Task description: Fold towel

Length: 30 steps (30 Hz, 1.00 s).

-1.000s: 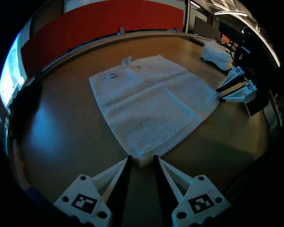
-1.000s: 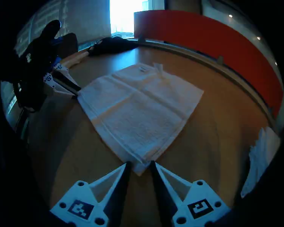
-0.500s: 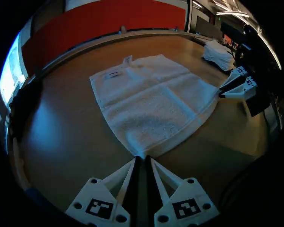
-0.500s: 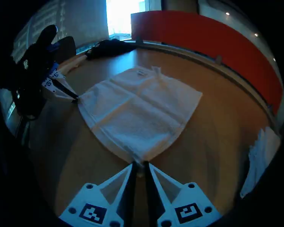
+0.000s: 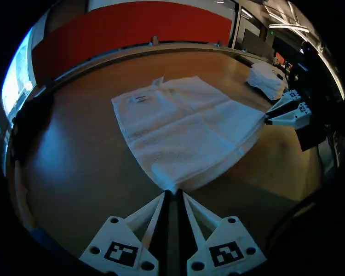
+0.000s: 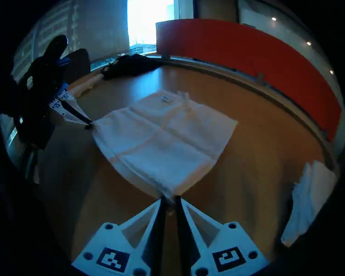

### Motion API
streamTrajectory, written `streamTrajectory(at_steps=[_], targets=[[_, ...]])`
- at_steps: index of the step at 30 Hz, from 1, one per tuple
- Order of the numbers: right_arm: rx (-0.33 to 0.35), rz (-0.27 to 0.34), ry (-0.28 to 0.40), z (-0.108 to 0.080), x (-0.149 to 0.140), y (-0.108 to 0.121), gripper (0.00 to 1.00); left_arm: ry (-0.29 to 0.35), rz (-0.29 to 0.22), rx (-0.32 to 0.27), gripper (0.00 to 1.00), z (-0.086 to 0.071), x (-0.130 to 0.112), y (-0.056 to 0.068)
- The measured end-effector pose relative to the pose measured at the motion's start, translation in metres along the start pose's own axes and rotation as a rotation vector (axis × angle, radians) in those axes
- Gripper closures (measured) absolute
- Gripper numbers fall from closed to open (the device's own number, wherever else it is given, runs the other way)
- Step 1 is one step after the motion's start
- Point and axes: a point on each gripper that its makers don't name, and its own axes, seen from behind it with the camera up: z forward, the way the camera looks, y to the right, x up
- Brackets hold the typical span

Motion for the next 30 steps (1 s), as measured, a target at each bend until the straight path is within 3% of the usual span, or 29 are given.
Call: streamTrajectory(at_steps=[11, 30], targets=[[-0.037, -0.022, 0.059, -0.031, 0.038, 0.010, 0.85, 0.044, -0.018, 0.011, 0.88, -0.035, 0.034, 0.003], [-0.052, -0.073, 0.091, -0.083, 0.079, 0.008, 0.85, 0.093, -0.056, 0.010, 0.89, -0.095, 0.076, 0.015]])
